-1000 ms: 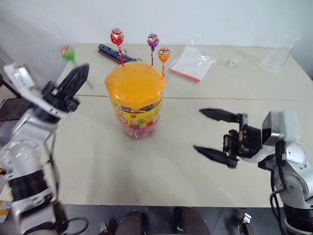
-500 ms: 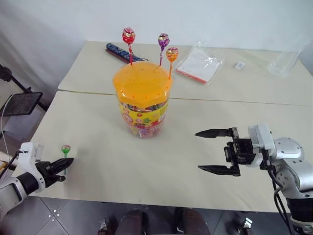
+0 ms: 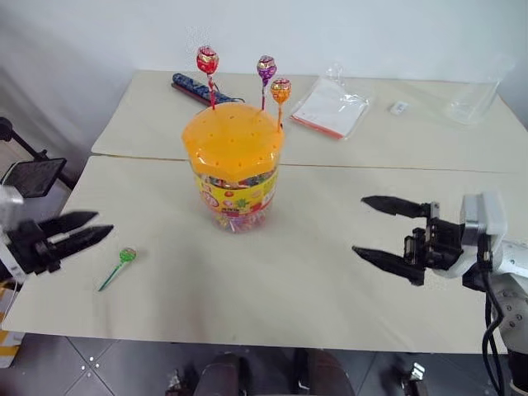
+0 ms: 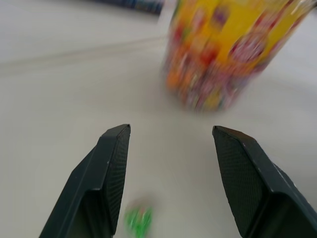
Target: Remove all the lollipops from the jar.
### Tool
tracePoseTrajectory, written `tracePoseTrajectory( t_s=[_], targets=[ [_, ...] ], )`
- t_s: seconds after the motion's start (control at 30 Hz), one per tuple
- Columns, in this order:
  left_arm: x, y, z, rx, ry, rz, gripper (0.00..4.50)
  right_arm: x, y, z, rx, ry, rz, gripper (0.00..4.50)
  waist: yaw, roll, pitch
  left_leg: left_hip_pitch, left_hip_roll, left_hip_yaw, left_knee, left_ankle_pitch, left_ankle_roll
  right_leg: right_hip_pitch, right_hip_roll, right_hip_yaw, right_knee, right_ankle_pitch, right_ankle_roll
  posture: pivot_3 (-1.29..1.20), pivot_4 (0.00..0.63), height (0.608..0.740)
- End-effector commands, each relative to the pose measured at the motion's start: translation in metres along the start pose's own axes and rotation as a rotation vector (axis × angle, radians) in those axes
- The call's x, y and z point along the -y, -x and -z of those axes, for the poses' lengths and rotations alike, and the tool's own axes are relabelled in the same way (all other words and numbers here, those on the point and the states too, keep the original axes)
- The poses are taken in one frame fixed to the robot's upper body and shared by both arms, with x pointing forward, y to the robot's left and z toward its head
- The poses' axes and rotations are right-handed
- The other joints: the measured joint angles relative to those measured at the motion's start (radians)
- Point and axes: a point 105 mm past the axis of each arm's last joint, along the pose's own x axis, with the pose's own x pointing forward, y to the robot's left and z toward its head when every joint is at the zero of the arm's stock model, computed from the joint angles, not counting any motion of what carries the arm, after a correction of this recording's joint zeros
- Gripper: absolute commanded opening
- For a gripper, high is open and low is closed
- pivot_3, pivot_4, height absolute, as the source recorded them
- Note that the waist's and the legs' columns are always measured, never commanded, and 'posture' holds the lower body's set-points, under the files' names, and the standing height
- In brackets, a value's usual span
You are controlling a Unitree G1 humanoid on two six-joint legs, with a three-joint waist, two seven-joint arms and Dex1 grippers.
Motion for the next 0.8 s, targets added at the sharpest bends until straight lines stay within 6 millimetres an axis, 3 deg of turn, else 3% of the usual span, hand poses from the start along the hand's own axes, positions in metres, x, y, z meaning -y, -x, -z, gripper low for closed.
tracePoseTrajectory(
  t_s=[0.03, 0.17, 0.27, 0.47, 0.6, 0.8],
  targets=[
    [0.009, -0.041, -0.044, 0.192, -0.118, 0.135, 2.80, 0.006, -0.001, -0.031, 0.135, 0.032, 0.082, 4.50, 0.007, -0.001, -0.001, 0.000, 0.000, 0.001, 0.000, 0.000, 0.000, 0.000, 0.000, 0.000, 0.002, 0.000, 0.000, 0.00, 0.150, 0.740],
    [0.009, -0.107, -0.081, 0.393, -0.121, 0.217, 2.80, 0.007, -0.003, -0.049, 0.242, 0.037, 0.138, 4.50, 0.010, -0.002, -0.001, 0.001, -0.006, 0.003, 0.000, 0.005, 0.007, 0.000, 0.000, 0.000, 0.005, 0.003, 0.004, 0.00, 0.150, 0.740],
    [0.009, -0.134, -0.075, 0.355, -0.113, 0.255, 2.80, 0.005, -0.004, -0.056, 0.277, 0.040, 0.157, 4.50, -0.009, -0.002, -0.001, 0.001, -0.011, 0.007, 0.000, 0.004, 0.010, 0.000, 0.000, 0.000, 0.003, 0.004, 0.006, 0.00, 0.150, 0.740],
    [0.011, -0.167, -0.071, 0.299, -0.078, 0.294, 2.80, -0.001, -0.002, -0.059, 0.289, 0.051, 0.180, 4.50, -0.018, -0.004, 0.000, 0.001, -0.009, 0.009, 0.000, 0.004, 0.010, -0.001, 0.002, -0.001, 0.001, 0.003, 0.006, 0.00, 0.150, 0.740],
    [0.012, -0.182, -0.085, 0.326, -0.048, 0.304, 1.99, -0.009, 0.006, -0.054, 0.292, 0.051, 0.204, 4.50, -0.004, -0.005, 0.000, 0.001, -0.006, 0.009, 0.001, 0.005, 0.011, 0.001, 0.002, 0.001, 0.001, 0.004, 0.007, 0.00, 0.150, 0.740],
    [0.014, -0.183, -0.091, 0.337, -0.021, 0.331, 0.21, -0.012, 0.009, -0.048, 0.289, 0.054, 0.214, 4.50, -0.010, -0.006, 0.001, 0.000, -0.009, 0.009, 0.002, 0.005, 0.015, 0.001, -0.002, 0.003, -0.002, 0.006, 0.012, 0.00, 0.150, 0.740]
  ],
)
